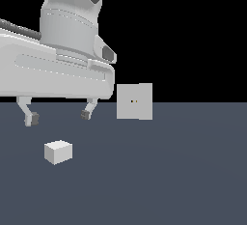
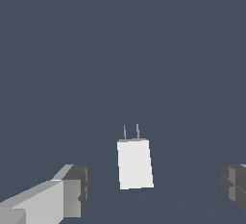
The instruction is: Plug the charger into the wall socket.
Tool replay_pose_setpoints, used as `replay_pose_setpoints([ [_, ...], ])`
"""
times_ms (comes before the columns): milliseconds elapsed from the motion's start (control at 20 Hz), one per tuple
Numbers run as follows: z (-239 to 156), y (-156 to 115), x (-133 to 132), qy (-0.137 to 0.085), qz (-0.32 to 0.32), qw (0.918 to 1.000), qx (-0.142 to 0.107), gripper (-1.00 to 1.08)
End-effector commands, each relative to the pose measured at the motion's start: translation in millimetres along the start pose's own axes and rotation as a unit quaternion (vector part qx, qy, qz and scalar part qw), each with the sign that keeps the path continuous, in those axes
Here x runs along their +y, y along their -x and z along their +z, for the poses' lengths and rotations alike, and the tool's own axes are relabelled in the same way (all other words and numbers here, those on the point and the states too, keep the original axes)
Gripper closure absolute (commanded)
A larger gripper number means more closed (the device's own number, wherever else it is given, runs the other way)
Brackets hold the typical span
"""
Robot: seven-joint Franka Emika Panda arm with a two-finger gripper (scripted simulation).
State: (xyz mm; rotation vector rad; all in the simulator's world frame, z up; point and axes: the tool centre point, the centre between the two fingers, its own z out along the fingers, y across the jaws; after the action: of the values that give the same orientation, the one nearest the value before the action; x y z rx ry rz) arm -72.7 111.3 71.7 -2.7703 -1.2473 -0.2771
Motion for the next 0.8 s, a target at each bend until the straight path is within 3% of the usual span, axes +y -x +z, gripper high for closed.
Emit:
replay_pose_setpoints([
  [0, 4, 1, -4, -0.001, -0.017, 0.9999, 0.004, -0.92],
  [750, 19, 6, -9, -0.003, -0.035, 0.9994, 0.007, -0.92],
])
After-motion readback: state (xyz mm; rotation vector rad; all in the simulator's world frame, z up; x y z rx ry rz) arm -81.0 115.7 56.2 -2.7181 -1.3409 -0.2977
